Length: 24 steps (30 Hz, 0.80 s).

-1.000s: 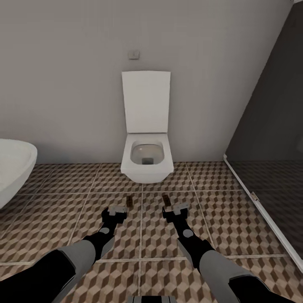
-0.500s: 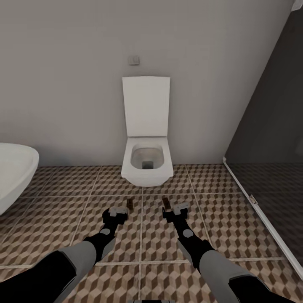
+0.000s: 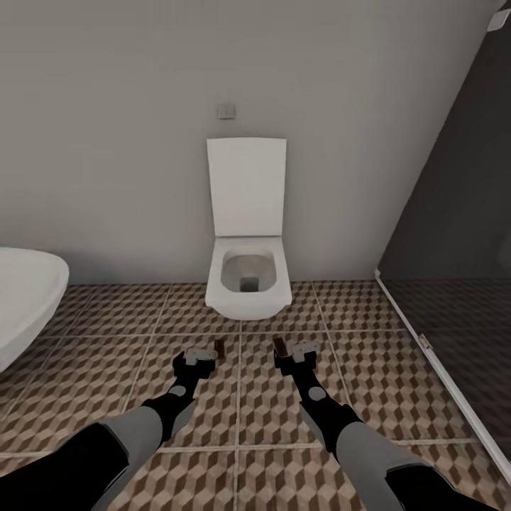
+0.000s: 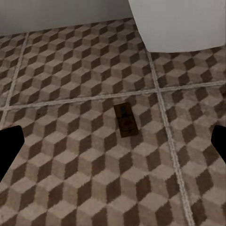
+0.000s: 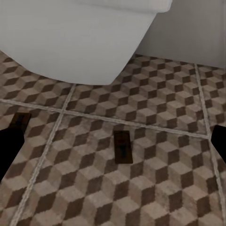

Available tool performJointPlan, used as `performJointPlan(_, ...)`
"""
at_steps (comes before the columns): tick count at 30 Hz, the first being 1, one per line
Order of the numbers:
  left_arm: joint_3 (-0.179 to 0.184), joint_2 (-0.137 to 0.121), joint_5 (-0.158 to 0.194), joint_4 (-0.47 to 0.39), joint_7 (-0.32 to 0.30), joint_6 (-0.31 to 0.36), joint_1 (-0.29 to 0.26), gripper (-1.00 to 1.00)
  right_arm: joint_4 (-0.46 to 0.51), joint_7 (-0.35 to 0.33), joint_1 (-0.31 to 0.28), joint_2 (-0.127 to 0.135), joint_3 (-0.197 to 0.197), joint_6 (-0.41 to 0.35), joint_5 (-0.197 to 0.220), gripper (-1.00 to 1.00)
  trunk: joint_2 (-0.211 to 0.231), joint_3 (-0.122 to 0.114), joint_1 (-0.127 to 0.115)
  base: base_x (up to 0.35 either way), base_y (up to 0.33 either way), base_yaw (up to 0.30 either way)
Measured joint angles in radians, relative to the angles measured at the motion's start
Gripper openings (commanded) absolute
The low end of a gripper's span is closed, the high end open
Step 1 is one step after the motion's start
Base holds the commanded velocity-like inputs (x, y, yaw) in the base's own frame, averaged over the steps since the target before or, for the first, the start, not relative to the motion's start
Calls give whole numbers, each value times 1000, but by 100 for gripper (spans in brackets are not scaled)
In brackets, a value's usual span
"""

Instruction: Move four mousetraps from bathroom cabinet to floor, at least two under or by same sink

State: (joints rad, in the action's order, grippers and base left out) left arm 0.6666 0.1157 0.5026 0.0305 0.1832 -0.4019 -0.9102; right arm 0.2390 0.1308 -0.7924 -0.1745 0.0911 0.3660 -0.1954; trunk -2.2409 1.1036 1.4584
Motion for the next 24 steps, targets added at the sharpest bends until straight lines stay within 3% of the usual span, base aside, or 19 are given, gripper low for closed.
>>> performJointPlan(24, 0, 0, 0, 0, 1, 0, 1, 100, 0, 0, 0, 0, 0, 0, 0, 100, 168, -75, -92, 0, 0, 0)
